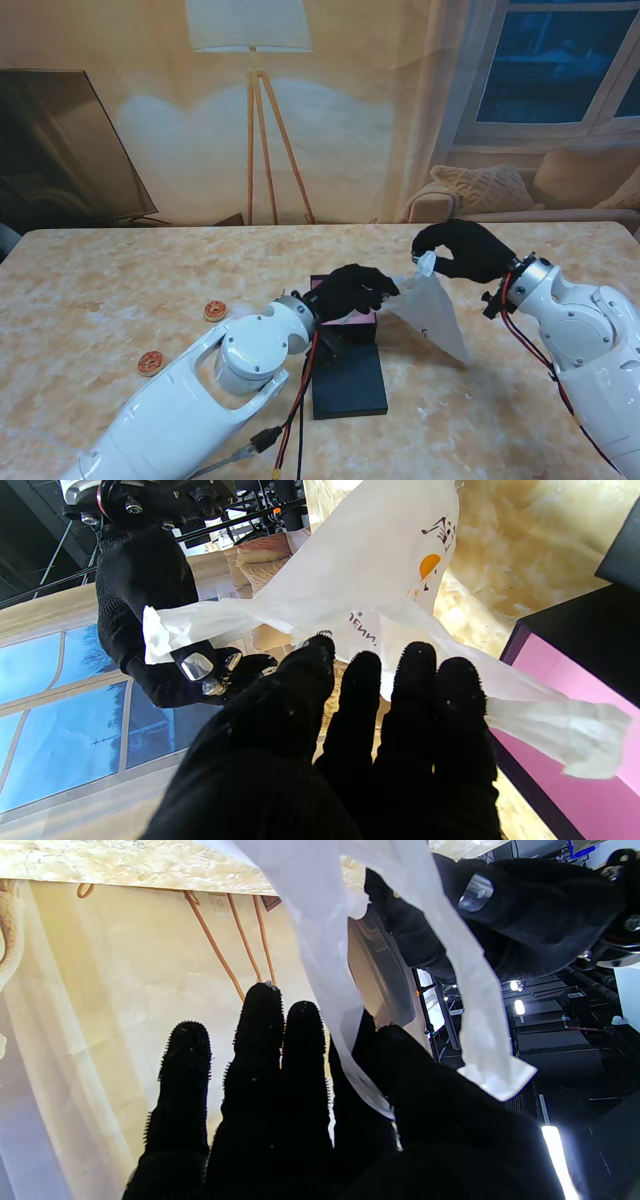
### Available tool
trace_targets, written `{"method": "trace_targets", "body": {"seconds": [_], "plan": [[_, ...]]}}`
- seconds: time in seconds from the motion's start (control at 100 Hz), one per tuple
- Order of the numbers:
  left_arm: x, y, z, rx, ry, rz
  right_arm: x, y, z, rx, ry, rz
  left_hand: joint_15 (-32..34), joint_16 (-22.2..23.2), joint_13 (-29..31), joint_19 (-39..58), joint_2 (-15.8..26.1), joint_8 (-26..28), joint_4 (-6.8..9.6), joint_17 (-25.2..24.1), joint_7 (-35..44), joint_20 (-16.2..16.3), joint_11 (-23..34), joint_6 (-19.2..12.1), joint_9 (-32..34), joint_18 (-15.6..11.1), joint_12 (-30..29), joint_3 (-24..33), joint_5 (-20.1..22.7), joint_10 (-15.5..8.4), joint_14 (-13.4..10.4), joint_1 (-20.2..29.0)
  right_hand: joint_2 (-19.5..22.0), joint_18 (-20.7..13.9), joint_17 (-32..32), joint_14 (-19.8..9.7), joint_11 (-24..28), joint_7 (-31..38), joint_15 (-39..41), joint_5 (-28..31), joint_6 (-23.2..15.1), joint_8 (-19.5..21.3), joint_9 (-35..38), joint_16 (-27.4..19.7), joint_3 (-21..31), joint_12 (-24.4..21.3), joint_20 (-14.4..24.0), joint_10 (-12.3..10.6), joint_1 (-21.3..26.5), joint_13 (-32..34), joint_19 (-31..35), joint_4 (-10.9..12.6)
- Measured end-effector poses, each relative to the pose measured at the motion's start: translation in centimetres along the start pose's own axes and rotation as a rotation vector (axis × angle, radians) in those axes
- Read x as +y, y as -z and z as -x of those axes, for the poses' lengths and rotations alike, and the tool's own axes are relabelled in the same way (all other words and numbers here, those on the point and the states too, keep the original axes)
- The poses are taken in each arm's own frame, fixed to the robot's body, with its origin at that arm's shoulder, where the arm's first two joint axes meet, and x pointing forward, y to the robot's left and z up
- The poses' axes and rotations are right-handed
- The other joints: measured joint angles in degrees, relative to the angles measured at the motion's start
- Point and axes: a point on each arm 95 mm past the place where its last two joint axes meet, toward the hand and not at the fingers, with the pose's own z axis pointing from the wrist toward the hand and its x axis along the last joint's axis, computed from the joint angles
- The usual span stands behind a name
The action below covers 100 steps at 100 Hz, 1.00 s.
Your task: Pack mini donuts into a plastic bag, tie the opening and put the bag into the gift box
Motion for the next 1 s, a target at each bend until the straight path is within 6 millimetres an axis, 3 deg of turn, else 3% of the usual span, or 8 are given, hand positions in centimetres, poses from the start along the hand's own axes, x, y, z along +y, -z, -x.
{"method": "trace_targets", "body": {"seconds": [0.23,0.54,0.69,0.86,1.0], "plan": [[0.4,-0.4,-0.1,-0.005,-0.021,0.022,0.0,-0.1,0.0,0.0,0.0,0.005,0.0,-0.6,-0.3,-0.2,0.0,0.0,0.0,-0.4,0.0,-0.2,-0.4,0.2,0.0,0.2,-0.1,-0.1,0.0,0.2,0.4,1.0,1.4,0.0,-0.1,0.1,-0.2,0.0,-0.5,-1.4,-2.4,0.1,-0.5,-0.8,-3.0,-0.1,0.0,0.0,0.2,-0.7,0.0,0.0],[0.2,-1.2,-0.1,-0.008,-0.038,0.023,-0.1,-0.2,-0.1,0.017,-0.006,0.026,0.0,-1.0,-0.9,-0.5,0.0,0.2,-0.01,-1.3,0.0,-0.2,0.0,0.2,0.0,0.2,0.7,0.3,0.0,0.0,0.4,2.4,1.4,-0.4,0.0,-0.3,-0.1,0.0,-1.9,-1.4,-2.5,0.1,-0.5,-2.1,-3.1,-0.5,0.0,-0.8,0.2,-0.6,0.0,0.0],[0.1,-1.7,-0.5,-0.011,-0.034,0.015,-0.2,-0.2,-0.1,0.017,-0.025,0.018,0.0,-1.0,-0.9,-0.5,0.0,0.7,-0.01,-1.3,0.0,-0.2,0.1,0.0,0.0,0.0,2.1,1.1,0.0,-0.4,0.1,2.5,1.4,-0.4,0.0,-0.3,-1.8,0.0,-4.4,-1.4,-2.5,0.1,-1.6,-3.6,-3.1,-2.8,0.0,-0.7,0.2,-1.5,0.0,0.0],[0.2,-2.1,-1.0,-0.011,0.028,0.007,-0.2,-0.2,-0.2,0.011,-0.033,0.023,0.0,-1.0,-0.9,-0.6,0.0,0.7,-0.17,-2.3,0.8,-0.2,0.1,-0.3,0.0,0.0,2.1,1.1,0.0,-0.6,0.0,2.3,2.0,-0.1,-2.1,1.8,-4.1,0.0,-7.1,-1.9,-3.1,0.1,-6.0,-5.4,-4.0,-6.4,0.0,2.0,0.2,-5.2,0.1,0.0],[0.4,-2.5,-0.9,-0.025,0.062,-0.001,-0.1,-0.3,-0.2,0.005,-0.042,0.022,0.0,-1.0,-0.9,-0.6,0.0,0.7,-0.65,-2.3,1.5,-0.2,0.2,-0.4,0.0,0.0,2.1,1.1,0.0,-0.6,0.0,2.3,2.5,0.1,-2.6,2.0,-4.2,0.0,-7.3,-2.2,-3.6,0.5,-6.7,-5.9,-4.7,-7.9,0.0,2.1,0.2,-5.8,0.1,0.0]]}}
